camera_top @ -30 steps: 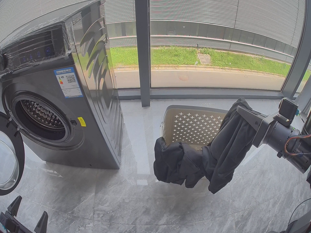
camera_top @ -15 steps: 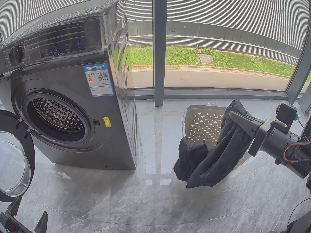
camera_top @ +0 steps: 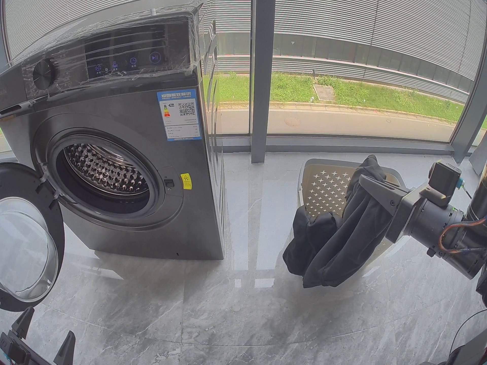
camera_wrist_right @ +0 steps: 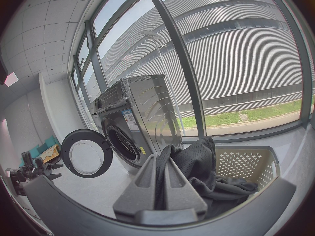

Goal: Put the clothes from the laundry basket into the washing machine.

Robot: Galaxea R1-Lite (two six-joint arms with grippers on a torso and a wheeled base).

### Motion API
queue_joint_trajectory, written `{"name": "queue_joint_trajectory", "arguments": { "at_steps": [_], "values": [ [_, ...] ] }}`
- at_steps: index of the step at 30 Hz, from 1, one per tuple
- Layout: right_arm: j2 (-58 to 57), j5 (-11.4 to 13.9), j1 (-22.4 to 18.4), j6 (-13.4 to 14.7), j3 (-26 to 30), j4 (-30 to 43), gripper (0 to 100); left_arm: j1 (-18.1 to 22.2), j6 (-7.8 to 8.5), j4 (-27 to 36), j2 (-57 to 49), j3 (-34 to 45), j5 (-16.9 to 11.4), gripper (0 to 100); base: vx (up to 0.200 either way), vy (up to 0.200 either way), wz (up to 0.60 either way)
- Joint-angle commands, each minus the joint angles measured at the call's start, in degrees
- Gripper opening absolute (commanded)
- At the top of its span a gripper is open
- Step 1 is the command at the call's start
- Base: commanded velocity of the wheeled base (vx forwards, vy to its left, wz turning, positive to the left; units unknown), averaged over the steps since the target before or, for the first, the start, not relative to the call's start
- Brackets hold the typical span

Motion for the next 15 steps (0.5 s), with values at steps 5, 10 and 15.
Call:
{"name": "queue_joint_trajectory", "arguments": {
  "at_steps": [5, 10, 15],
  "values": [
    [2.5, -4.9, -0.6, -0.1, -0.4, 0.1, 0, 0.0, -0.05, 0.0, -1.0, 0.9, 0.0, 100, -0.2, 0.0, 0.0],
    [2.7, -9.6, -0.9, -0.1, -2.0, 1.2, 0, 0.0, -0.14, 0.0, -1.0, 0.9, 0.0, 100, 0.0, 0.0, 0.0],
    [4.0, -13.8, -2.0, 0.1, -3.5, 1.1, 0, 0.0, -0.14, 0.0, -1.0, 0.9, 0.0, 100, 0.0, 0.0, 0.0]
  ]
}}
